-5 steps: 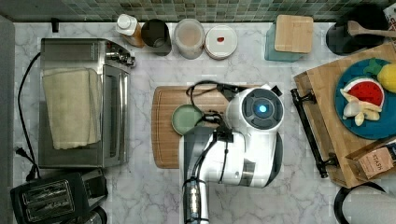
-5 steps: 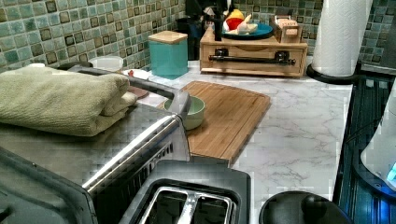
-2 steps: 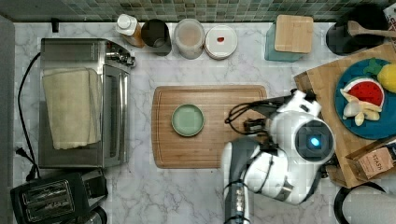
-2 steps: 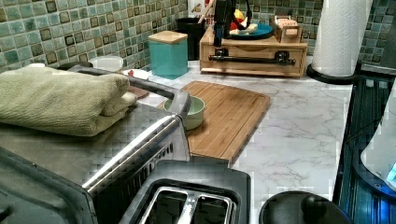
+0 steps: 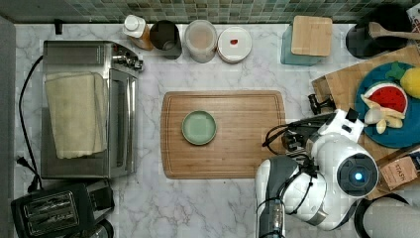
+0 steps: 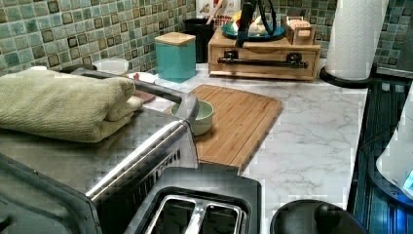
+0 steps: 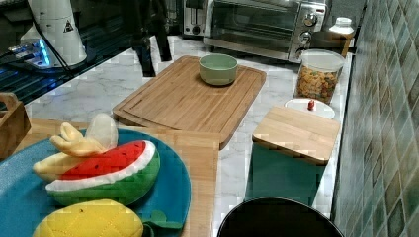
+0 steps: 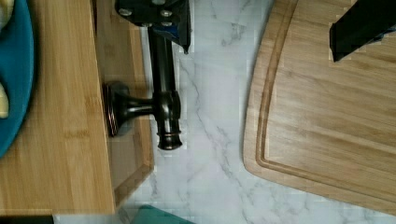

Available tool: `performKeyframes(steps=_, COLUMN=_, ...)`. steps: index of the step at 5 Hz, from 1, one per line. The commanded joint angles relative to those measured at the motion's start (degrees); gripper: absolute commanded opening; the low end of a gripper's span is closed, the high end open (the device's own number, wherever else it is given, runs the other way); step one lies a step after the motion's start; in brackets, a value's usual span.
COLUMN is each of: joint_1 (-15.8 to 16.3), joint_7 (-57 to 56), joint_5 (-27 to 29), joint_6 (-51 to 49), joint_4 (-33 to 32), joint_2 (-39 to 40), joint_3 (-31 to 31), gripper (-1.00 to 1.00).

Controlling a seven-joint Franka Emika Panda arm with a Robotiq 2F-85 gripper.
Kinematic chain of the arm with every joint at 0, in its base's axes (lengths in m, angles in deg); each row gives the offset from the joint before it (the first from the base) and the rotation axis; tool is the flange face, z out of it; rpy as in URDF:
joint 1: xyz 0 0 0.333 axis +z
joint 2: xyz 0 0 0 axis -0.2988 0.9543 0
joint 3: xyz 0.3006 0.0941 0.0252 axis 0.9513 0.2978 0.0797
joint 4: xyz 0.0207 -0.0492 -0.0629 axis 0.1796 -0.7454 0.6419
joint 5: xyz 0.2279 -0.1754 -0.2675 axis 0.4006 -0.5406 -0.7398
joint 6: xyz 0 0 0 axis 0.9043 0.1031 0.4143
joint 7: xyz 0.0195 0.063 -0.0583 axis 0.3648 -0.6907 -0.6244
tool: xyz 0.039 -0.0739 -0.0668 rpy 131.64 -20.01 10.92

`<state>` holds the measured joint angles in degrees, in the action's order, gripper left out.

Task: Open the drawer.

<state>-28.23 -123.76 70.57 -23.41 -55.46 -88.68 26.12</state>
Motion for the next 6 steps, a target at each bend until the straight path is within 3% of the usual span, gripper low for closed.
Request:
performKeyframes(steps=1, joint_1=-2.1, joint_7=-12.5, joint_5=4.1, joint_6=4.4, joint_4=1.4, joint_2=5.7, joint_3=-1.9, gripper=1.0)
performKeyframes(steps=2, joint_1=-3.5, joint_7=-19.1, joint_5=10.8, joint_6=10.4, joint_4=0.5, joint_2=6.7, joint_3=-2.4, gripper=1.0)
performKeyframes(steps=3, joint_1=-4.4, joint_7=-13.5, joint_5=7.7, joint_6=9.5, joint_4=1.2, joint_2=7.3, joint_3=-2.7, gripper=1.0)
performKeyframes(steps=4, joint_1=-4.2, joint_7=-14.9, joint_5=10.1, joint_6=12.6, joint_4=0.1, joint_2=7.8, joint_3=-3.2, gripper=1.0)
performKeyframes(steps=5, joint_1=-2.1, joint_7=-16.1, joint_5=12.8, joint_6=15.2, joint_4=-0.7, joint_2=9.0, joint_3=-4.4, gripper=1.0)
performKeyframes(steps=6, joint_1=-3.6, joint_7=-19.3, joint_5=16.5, joint_6=17.4, joint_4=-0.9, joint_2=10.8, joint_3=-1.9, gripper=1.0)
